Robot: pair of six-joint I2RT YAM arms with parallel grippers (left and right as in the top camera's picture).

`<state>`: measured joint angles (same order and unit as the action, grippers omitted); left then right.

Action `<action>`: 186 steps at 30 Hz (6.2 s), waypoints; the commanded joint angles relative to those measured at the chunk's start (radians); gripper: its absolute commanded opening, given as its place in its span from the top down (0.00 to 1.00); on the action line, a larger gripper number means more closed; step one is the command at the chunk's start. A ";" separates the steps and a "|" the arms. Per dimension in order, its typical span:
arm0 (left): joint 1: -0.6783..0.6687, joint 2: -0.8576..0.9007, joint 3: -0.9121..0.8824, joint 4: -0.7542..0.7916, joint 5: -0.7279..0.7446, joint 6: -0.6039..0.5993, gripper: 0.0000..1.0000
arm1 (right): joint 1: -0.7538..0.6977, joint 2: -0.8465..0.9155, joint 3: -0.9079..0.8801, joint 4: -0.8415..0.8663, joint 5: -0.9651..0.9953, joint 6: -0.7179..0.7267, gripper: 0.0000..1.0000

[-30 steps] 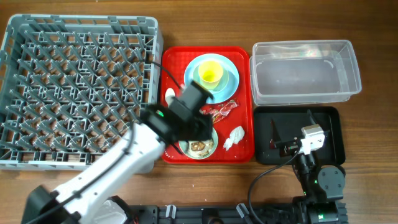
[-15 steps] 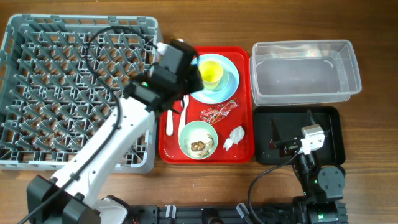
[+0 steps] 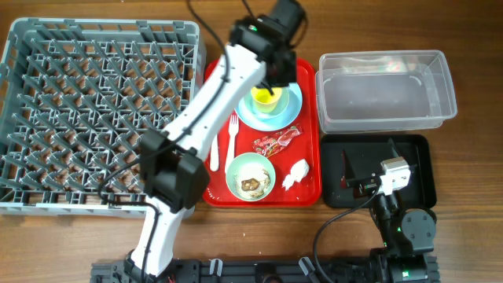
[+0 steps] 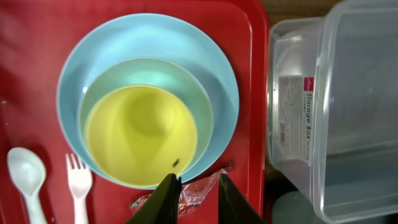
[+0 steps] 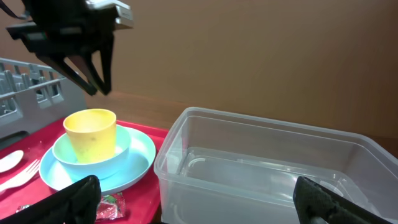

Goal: Sort waste into correct bins and load items into the dishwasher rack
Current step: 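Move the left gripper over the tray and grasp the yellow cup, then carry the yellow cup to the dish rack and release it, then reach the left gripper back and grasp the light-blue bowl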

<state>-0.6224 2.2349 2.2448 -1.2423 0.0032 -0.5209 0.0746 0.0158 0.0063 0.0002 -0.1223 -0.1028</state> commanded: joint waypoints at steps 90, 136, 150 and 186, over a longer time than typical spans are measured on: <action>0.588 -0.341 -0.249 0.206 0.859 0.356 0.96 | -0.004 -0.005 -0.001 0.006 0.013 -0.002 0.00; 0.892 -0.202 -0.364 0.245 0.657 0.428 0.38 | -0.004 -0.005 -0.001 0.006 0.013 -0.002 0.00; 0.046 -0.261 -0.394 0.278 0.062 0.250 0.66 | -0.004 -0.005 -0.001 0.006 0.013 -0.002 0.00; -0.049 -0.093 -0.369 0.381 -0.098 0.199 0.96 | -0.004 -0.005 -0.001 0.006 0.013 -0.002 0.00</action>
<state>-0.7174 2.2757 1.8542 -0.8200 -0.1707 -0.3153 0.0746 0.0158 0.0063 0.0002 -0.1223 -0.1032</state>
